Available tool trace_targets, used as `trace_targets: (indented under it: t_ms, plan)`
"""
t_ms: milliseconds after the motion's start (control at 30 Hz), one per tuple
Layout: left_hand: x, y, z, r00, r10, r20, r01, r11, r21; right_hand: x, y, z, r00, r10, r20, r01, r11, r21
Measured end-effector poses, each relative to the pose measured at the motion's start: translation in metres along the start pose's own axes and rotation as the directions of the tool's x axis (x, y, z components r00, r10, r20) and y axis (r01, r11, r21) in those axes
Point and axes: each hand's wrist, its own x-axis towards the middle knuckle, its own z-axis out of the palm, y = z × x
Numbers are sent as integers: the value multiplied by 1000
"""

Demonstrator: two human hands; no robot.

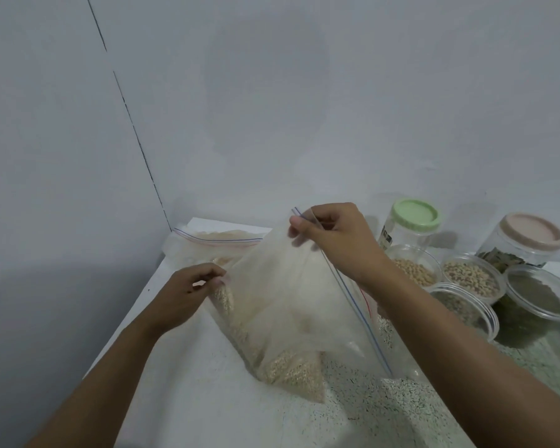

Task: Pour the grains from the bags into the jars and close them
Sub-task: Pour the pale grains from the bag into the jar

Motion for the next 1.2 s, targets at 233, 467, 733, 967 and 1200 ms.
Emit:
trace_targets:
  t_ms: [233, 467, 733, 967, 1200]
  plan:
    - [13, 39, -18, 990, 126, -57, -124, 992, 37, -2, -30, -24, 995, -98, -13, 99, 992, 78]
    - [31, 79, -42, 968, 227, -112, -218, 972, 85, 1, -53, -51, 981, -188, -45, 191, 977, 99]
    - [40, 110, -57, 952, 288, -99, -270, 949, 165, 0, -53, -65, 968, -238, -82, 249, 954, 166]
    - [47, 110, -38, 967, 250, -50, -242, 962, 124, 3, -42, -67, 975, -205, -82, 217, 959, 184]
    - [37, 81, -20, 980, -107, -166, 30, 910, -413, 4, -25, -66, 986, -132, -104, 153, 962, 227]
